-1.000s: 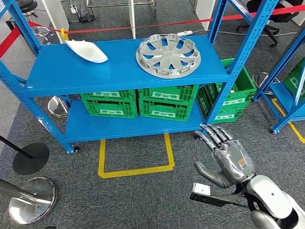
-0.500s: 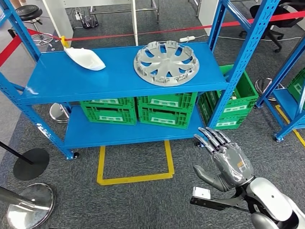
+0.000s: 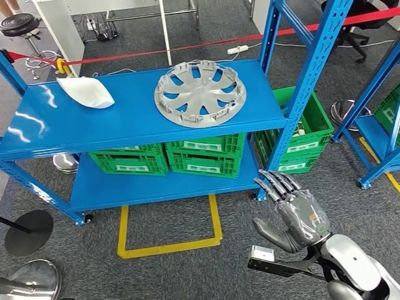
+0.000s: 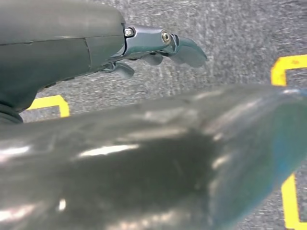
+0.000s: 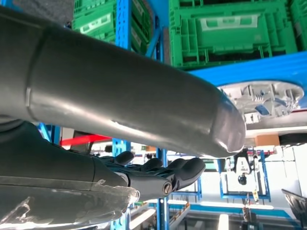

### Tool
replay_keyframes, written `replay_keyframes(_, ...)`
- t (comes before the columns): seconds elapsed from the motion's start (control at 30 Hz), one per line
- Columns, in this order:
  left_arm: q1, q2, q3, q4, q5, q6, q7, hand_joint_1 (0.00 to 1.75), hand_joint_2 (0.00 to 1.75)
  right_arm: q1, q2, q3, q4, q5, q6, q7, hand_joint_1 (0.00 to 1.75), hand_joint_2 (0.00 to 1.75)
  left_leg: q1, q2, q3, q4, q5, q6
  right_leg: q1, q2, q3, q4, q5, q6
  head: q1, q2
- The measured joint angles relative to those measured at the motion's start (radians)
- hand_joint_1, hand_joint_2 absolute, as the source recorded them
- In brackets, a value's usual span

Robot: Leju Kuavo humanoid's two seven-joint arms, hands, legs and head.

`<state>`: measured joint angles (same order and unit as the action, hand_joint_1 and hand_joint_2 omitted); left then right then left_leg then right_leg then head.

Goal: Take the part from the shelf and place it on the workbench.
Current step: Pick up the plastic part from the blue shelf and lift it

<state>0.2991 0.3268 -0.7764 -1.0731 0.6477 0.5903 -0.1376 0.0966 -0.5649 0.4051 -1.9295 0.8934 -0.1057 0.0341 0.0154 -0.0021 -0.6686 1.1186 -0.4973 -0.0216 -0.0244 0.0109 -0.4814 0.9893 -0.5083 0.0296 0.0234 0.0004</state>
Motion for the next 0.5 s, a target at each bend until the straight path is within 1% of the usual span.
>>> replay_keyframes(0.03,0.003,-0.002,0.005,0.0,-0.003,0.001,0.002,0.0,0.0,0.0,0.0,0.001,0.0,0.0,0.001,0.0,0.0,0.0,-0.006,0.0,0.007,-0.059,0.054,0.008,0.003,0.003,0.011,0.001,-0.012,0.004,-0.002,0.0)
replay_keyframes(0.07,0.006,-0.005,0.011,0.0,-0.007,0.0,0.005,0.0,0.0,0.0,0.001,0.002,0.0,0.0,0.002,0.001,0.0,0.0,-0.01,0.0,0.013,-0.101,0.092,0.012,0.006,0.005,0.018,0.0,-0.025,0.007,-0.001,0.0)
replay_keyframes(0.1,0.009,-0.008,0.018,-0.001,-0.01,0.0,0.008,0.0,0.0,0.001,0.001,0.002,0.0,0.0,0.003,0.001,0.0,0.0,-0.013,-0.001,0.016,-0.124,0.111,0.014,0.008,0.007,0.024,-0.003,-0.038,0.011,-0.001,0.0)
replay_keyframes(0.13,0.012,-0.011,0.025,-0.001,-0.013,0.0,0.01,0.0,0.0,0.001,0.001,0.002,0.0,-0.001,0.003,0.001,0.0,0.0,-0.015,-0.002,0.017,-0.131,0.109,0.013,0.011,0.009,0.033,-0.008,-0.049,0.014,-0.001,0.0)
replay_keyframes(0.17,0.014,-0.014,0.032,-0.003,-0.015,0.0,0.012,0.0,0.0,0.001,0.001,0.002,0.0,-0.001,0.004,0.001,0.0,0.0,-0.013,-0.003,0.023,-0.132,0.115,0.013,0.011,0.009,0.041,-0.015,-0.058,0.016,0.001,0.0)
replay_keyframes(0.2,0.015,-0.017,0.037,-0.004,-0.017,-0.001,0.013,0.0,0.0,0.001,0.002,0.002,0.0,-0.001,0.003,0.001,0.0,0.0,-0.011,-0.004,0.029,-0.135,0.121,0.015,0.011,0.007,0.049,-0.015,-0.066,0.019,0.002,0.0)
replay_keyframes(0.23,0.016,-0.019,0.043,-0.005,-0.019,-0.001,0.013,0.0,0.0,0.0,0.002,0.001,0.0,-0.002,0.003,0.001,0.0,0.0,-0.009,-0.004,0.035,-0.137,0.126,0.02,0.011,0.004,0.046,0.003,-0.081,0.023,0.004,0.0)
replay_keyframes(0.27,0.016,-0.021,0.047,-0.006,-0.022,-0.003,0.014,0.0,0.0,-0.001,0.002,0.001,0.0,-0.003,0.003,0.001,0.0,0.0,-0.008,-0.004,0.041,-0.139,0.127,0.026,0.011,0.001,0.028,0.047,-0.106,0.027,0.007,0.0)
replay_keyframes(0.3,0.017,-0.022,0.052,-0.007,-0.028,-0.006,0.015,0.0,0.0,-0.001,0.002,0.002,0.0,-0.004,0.004,0.001,0.0,0.0,-0.01,-0.004,0.044,-0.139,0.124,0.032,0.011,-0.002,-0.007,0.113,-0.14,0.029,0.01,0.0)
replay_keyframes(0.33,0.017,-0.024,0.057,-0.007,-0.035,-0.012,0.016,0.0,0.0,-0.001,0.003,0.002,0.0,-0.006,0.004,0.001,0.0,0.0,-0.013,-0.004,0.047,-0.139,0.12,0.036,0.012,-0.003,-0.052,0.188,-0.172,0.03,0.012,0.0)
replay_keyframes(0.37,0.018,-0.026,0.062,-0.007,-0.046,-0.019,0.017,0.0,0.0,0.0,0.004,0.003,0.0,-0.008,0.004,0.001,0.0,0.0,-0.018,-0.004,0.049,-0.138,0.116,0.041,0.013,-0.003,-0.094,0.25,-0.191,0.03,0.012,0.0)
replay_keyframes(0.4,0.02,-0.028,0.068,-0.007,-0.058,-0.026,0.018,0.0,0.0,0.001,0.005,0.003,0.0,-0.009,0.005,0.001,0.0,0.0,-0.022,-0.004,0.052,-0.138,0.112,0.044,0.015,-0.003,-0.122,0.279,-0.187,0.026,0.013,0.0)
replay_keyframes(0.43,0.021,-0.03,0.074,-0.007,-0.068,-0.033,0.019,0.0,0.0,0.001,0.006,0.003,0.0,-0.01,0.005,0.001,0.0,0.0,-0.028,-0.005,0.058,-0.138,0.107,0.047,0.019,-0.003,-0.129,0.266,-0.159,0.02,0.013,0.0)
replay_keyframes(0.47,0.023,-0.032,0.079,-0.007,-0.076,-0.038,0.019,0.0,0.0,0.0,0.006,0.003,0.0,-0.01,0.005,0.001,0.0,0.0,-0.033,-0.007,0.066,-0.138,0.103,0.05,0.023,-0.003,-0.117,0.214,-0.113,0.01,0.013,0.0)
replay_keyframes(0.5,0.024,-0.035,0.083,-0.007,-0.08,-0.041,0.019,0.0,0.0,0.0,0.007,0.003,0.0,-0.011,0.005,0.001,0.0,0.0,-0.037,-0.009,0.073,-0.139,0.097,0.051,0.03,-0.003,-0.094,0.141,-0.061,-0.003,0.013,0.0)
